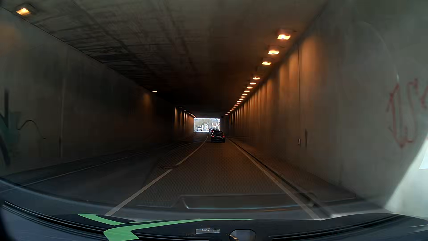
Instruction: Follow the waypoints while adhering to traffic rules and regulations
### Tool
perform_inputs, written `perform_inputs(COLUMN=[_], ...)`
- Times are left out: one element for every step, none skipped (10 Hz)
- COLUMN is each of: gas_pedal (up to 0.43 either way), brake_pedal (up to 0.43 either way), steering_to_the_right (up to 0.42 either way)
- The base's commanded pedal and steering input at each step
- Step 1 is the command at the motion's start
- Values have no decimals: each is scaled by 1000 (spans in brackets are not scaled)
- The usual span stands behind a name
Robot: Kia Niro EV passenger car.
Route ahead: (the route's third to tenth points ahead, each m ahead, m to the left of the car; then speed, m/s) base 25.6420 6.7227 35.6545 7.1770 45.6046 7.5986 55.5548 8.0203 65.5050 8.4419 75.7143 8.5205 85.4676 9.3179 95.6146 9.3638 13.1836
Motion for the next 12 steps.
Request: perform_inputs(gas_pedal=[47, 47, 47, 47, 47, 47, 47, 47, 47, 39, 39, 39], brake_pedal=[0, 0, 0, 0, 0, 0, 0, 0, 0, 0, 0, 0], steering_to_the_right=[-4, -4, -4, -4, -4, -4, -4, -4, -4, -4, -4, -4])
